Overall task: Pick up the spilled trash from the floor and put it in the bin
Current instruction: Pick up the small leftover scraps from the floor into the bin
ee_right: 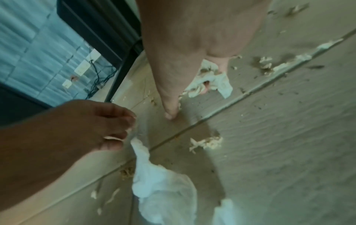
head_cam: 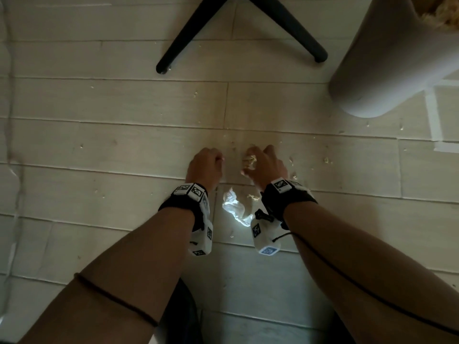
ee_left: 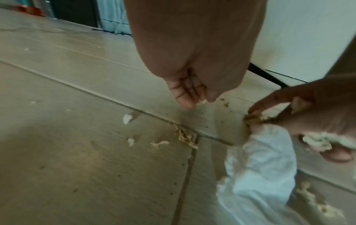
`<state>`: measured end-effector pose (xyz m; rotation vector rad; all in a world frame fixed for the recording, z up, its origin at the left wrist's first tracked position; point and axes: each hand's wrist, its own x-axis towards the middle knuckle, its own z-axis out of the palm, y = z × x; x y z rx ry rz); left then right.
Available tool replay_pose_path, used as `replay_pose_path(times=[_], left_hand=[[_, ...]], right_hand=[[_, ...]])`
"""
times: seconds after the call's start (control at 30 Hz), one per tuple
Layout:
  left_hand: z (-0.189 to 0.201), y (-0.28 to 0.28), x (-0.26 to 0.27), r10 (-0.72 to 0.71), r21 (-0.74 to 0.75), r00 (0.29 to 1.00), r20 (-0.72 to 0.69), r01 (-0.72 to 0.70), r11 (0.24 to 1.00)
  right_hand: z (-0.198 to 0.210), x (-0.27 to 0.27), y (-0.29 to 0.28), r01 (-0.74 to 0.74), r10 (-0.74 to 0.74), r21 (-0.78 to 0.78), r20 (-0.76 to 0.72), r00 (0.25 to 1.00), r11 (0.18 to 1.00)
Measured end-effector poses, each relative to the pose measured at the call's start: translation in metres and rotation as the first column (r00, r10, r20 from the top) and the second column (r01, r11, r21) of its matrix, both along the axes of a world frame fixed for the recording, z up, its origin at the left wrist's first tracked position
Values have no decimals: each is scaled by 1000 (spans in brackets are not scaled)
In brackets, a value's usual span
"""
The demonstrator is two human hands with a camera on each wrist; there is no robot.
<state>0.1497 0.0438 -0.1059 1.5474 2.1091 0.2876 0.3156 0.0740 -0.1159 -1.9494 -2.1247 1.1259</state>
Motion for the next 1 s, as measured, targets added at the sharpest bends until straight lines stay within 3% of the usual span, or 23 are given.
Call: replay_pose_path(times=[0.13,0.27,0.6,0.73,0.83,1.0], left_hand=[[2,-19,-22,181,105,983,28,-183,977],[0,-47,-38,279,79,960,-20,-277,958],[-4,-79,-10,180,1,982,-50,-181,984],[1,-74,1,42,-58,998,-39,-44,997],[2,-73,3,-6,-62,999,-34,4,998],[6,-66,7,-7,-100,1000,-16,6,995]], right_hand=[[1,-2,2,-40,37,47,53,998,998],[3,-6,-1,-17,18,11,-56,998,1000],[12,-21,-52,-183,171,-55,-182,968,982],[3,-19,-81,-352,352,-72,-10,936,933],[1,-17,-84,-315,315,23,-2,949,949],[7,-6,-67,-148,146,-10,-106,984,989]])
